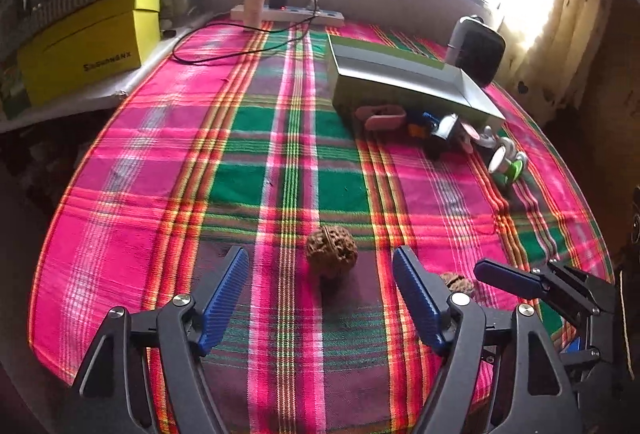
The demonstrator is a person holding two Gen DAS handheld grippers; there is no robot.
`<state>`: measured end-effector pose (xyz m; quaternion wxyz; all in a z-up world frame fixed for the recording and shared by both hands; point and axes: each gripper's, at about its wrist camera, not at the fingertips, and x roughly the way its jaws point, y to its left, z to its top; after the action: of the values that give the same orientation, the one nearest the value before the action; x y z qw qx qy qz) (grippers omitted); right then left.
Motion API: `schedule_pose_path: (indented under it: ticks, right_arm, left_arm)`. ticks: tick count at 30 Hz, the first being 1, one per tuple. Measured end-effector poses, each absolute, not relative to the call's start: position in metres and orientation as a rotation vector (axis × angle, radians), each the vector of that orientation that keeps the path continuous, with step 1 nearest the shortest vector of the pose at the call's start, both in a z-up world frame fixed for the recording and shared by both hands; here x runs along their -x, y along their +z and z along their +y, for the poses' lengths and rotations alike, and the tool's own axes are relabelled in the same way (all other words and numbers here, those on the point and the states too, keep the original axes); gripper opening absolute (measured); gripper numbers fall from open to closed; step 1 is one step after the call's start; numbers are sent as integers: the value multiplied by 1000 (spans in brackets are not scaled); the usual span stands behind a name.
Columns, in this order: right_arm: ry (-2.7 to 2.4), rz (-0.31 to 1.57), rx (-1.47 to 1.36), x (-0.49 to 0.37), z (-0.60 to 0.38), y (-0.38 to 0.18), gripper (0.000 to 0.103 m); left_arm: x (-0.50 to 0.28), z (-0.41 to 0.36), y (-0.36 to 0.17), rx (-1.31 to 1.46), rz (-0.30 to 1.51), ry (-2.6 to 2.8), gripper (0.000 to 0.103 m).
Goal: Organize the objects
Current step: 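Grasp a walnut with the left gripper while the right gripper grasps the other walnut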
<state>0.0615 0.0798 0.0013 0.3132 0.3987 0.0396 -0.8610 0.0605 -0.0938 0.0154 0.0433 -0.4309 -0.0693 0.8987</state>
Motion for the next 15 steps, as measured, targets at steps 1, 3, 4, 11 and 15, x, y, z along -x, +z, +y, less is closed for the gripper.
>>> schedule_pose_path:
  ticks: [1,3,4,11,15]
  right_arm:
    - [-2275,113,-1053,-62,79,1,49]
    - [-2278,138,-1049,-62,75,-2,47]
    - [-2284,152,-1044,-63,74,-1,47]
    - [-2299,194,-1030,-62,68,-2,39]
    - [-2310,207,-1028,-60,69,-3,32]
  left_arm:
    - [-60,-94,13,1320,-208,2744,75]
    - [-58,-94,10,1328,-212,2740,75]
    - [-56,-95,7,1335,-216,2735,75]
    - [-51,-90,3,1332,-186,2733,68]
    - [-49,-90,4,1330,-178,2740,60]
